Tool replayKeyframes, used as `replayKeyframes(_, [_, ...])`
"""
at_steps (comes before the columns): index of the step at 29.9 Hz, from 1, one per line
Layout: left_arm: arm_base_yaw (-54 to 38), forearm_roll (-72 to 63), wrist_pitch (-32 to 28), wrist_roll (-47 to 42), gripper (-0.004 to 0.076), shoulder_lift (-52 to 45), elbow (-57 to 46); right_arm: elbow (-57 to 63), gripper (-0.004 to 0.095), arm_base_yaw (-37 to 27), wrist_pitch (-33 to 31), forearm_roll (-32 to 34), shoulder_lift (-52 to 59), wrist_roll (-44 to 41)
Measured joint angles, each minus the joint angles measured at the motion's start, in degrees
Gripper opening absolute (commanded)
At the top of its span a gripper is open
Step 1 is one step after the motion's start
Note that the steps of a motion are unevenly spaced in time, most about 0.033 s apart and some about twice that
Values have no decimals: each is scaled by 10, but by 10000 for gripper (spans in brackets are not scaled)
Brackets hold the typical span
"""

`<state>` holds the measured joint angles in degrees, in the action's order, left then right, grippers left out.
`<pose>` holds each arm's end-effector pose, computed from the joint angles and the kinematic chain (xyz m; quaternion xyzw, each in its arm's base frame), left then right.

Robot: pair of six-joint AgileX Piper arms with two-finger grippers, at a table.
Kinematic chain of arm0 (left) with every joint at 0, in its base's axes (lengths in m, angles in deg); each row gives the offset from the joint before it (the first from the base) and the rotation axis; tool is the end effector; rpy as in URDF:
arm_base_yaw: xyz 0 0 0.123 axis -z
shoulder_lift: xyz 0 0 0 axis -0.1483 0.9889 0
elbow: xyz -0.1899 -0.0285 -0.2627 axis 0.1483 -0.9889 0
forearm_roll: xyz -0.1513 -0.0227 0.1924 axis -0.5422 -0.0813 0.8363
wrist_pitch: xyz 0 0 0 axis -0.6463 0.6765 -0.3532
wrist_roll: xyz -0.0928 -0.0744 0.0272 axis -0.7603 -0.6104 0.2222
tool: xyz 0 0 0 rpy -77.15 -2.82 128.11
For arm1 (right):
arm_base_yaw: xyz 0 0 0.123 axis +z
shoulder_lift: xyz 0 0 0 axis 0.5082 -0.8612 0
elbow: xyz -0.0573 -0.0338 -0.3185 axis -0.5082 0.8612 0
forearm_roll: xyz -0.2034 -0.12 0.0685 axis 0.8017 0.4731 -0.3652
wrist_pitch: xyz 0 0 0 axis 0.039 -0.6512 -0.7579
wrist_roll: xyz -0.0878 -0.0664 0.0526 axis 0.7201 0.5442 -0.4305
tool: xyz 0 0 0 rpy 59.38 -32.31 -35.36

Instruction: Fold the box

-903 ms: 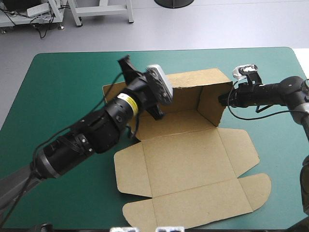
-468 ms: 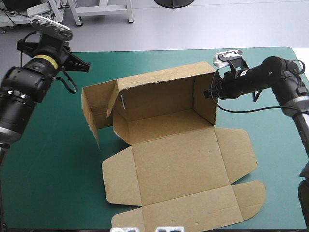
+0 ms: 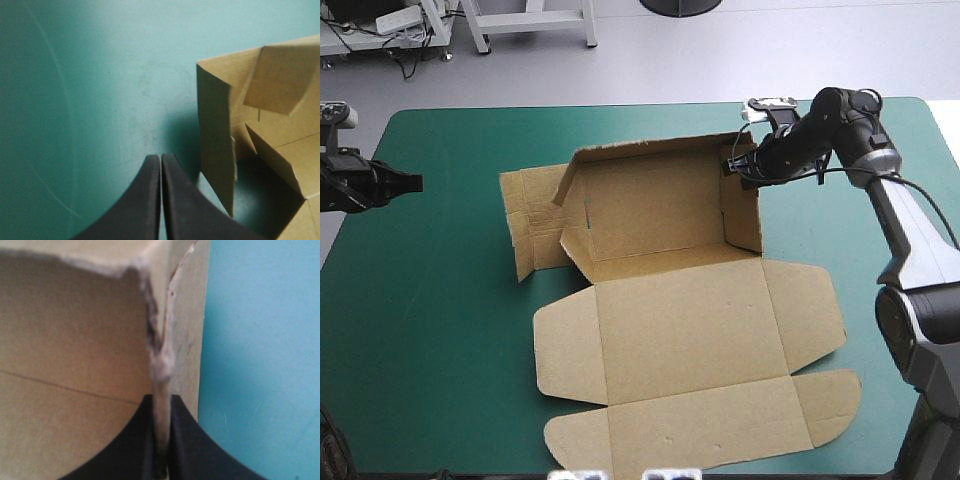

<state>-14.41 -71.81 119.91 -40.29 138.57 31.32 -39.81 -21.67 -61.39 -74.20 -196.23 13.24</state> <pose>0.2682 0.0479 0.4534 0.0122 0.9156 -0.1276 0.3811 0.4339 0.1066 0.3367 -0.1285 0.9564 0.1669 0.2022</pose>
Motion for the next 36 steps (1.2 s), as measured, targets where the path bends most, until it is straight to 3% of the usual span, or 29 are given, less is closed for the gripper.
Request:
replayKeyframes(7, [-13,-31,15,10,0,-4,0,-41,27,-1,59,7,-63,25])
replayKeyframes(10, [-14,-32,15,13,0,-4,0,-41,136,-1,80,22,-71,33])
replayKeyframes(15, [-14,-32,16,15,-1,-4,0,-38,426,2,67,61,-81,43])
replayKeyframes(17, [-14,-31,16,16,-1,-4,0,-37,472,2,60,69,-85,45])
replayKeyframes(27, [-14,-31,17,22,-1,-4,0,-156,471,2,-15,85,-86,45])
replayKeyframes(36, [-14,-31,17,28,-1,-4,0,-248,436,3,-32,64,-28,-44])
